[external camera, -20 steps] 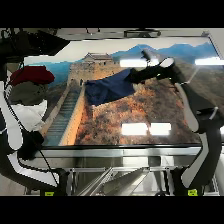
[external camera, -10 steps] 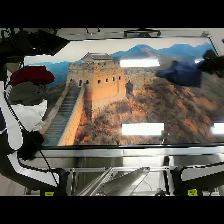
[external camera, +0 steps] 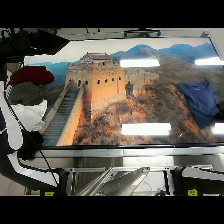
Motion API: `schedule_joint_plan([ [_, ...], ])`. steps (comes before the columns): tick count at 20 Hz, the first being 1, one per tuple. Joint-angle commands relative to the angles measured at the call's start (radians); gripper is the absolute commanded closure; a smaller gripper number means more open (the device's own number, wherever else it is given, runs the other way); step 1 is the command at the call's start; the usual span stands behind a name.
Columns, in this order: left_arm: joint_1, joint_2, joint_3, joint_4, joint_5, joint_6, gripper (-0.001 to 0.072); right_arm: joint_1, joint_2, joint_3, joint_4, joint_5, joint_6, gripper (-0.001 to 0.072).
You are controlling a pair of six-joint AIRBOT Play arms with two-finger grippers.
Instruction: Fold the shirts.
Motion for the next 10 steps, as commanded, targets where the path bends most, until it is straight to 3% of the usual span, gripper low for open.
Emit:
schedule_joint_plan([
  [1, 0.000, 0.000, 0.000, 0.001, 0.009, 0.000, 0.0690, -0.060, 0.039, -0.160, -0.027, -0.064, 0.015, 0.0688],
  [3, 0.000, 0.000, 0.000, 0.001, 0.016, 0.000, 0.0690, -0.060, 0.040, -0.161, -0.026, -0.051, 0.016, 0.0680],
  [4, 0.000, 0.000, 0.000, 0.001, 0.015, 0.000, 0.0690, -0.058, 0.040, -0.160, -0.026, -0.029, 0.015, 0.0634],
  [5, 0.000, 0.000, 0.000, 0.001, 0.015, 0.000, 0.0690, -0.058, 0.040, -0.160, -0.026, 0.005, 0.014, 0.0341],
  [6, 0.000, 0.000, 0.000, 0.001, 0.016, 0.000, 0.0690, -0.058, 0.041, -0.155, -0.027, 0.066, -0.009, 0.0000],
  [10, 0.000, 0.000, 0.000, 0.001, 0.020, 0.000, 0.0690, -0.056, 0.051, -0.016, -0.026, 0.406, -0.003, 0.0019],
])
